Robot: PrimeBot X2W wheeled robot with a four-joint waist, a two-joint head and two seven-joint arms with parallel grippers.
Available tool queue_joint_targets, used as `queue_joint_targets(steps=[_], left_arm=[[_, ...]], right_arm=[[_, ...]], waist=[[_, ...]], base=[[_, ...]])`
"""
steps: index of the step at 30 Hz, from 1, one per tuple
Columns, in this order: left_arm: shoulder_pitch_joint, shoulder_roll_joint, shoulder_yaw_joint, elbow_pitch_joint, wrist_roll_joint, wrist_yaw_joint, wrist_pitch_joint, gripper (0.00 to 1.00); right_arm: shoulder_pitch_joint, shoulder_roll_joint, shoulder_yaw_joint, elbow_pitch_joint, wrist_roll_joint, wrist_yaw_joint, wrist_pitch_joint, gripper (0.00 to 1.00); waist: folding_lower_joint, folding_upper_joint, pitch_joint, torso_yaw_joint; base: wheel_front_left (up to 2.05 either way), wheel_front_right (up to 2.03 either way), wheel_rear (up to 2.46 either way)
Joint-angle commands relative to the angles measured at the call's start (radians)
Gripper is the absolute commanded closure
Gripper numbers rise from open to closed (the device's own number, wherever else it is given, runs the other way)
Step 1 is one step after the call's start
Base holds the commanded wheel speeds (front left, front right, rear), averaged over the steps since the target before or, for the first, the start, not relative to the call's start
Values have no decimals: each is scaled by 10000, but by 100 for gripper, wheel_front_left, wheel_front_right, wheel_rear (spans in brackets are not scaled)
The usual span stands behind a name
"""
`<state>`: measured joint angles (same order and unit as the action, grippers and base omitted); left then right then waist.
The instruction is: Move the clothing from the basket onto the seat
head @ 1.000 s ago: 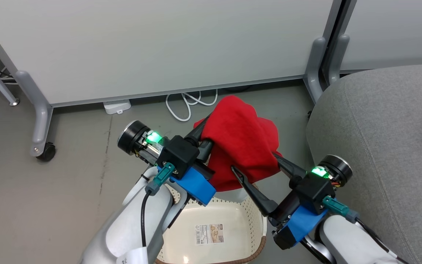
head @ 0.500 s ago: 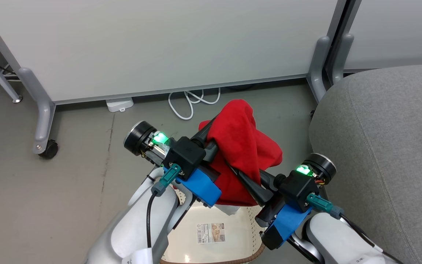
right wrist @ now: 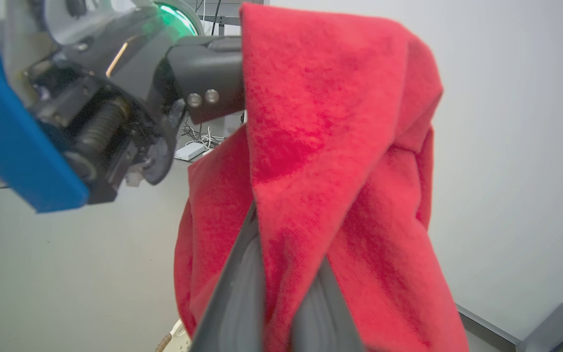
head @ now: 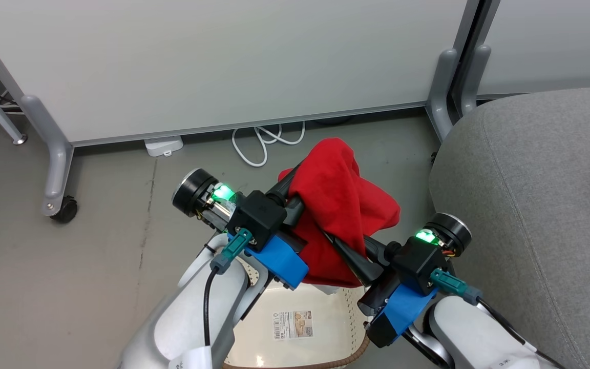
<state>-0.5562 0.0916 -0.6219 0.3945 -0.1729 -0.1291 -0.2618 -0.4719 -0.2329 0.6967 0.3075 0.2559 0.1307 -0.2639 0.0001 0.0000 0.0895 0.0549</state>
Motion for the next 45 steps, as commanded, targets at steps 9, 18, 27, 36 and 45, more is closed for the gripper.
queue_joint_targets(steps=[9, 18, 27, 36, 45], left_arm=[[-115, 46, 77, 226, 9, -8, -39, 0], [-75, 101, 110, 371, 57, -10, -39, 0], [131, 254, 159, 423, 67, -13, -38, 0], [237, 396, 4, 366, 48, -15, -39, 0], [210, 490, -493, 212, -6, -16, -38, 0]], right_arm=[[-55, 42, -244, -187, -62, 1, -7, 100], [72, 89, -620, -284, -112, 1, -7, 100], [267, 148, -1254, -475, -223, 1, -7, 100], [524, 294, -2142, -679, -391, 1, -7, 100], [932, 479, -3501, -1015, -617, 1, -7, 100]], waist=[[-1, 0, 120, -30], [-1, 0, 213, -103], [-1, 0, 402, -515], [-1, 0, 806, -1381], [-1, 0, 1202, -2290]], base=[[0, 0, 0], [0, 0, 0], [0, 0, 0], [0, 0, 0], [0, 0, 0]])
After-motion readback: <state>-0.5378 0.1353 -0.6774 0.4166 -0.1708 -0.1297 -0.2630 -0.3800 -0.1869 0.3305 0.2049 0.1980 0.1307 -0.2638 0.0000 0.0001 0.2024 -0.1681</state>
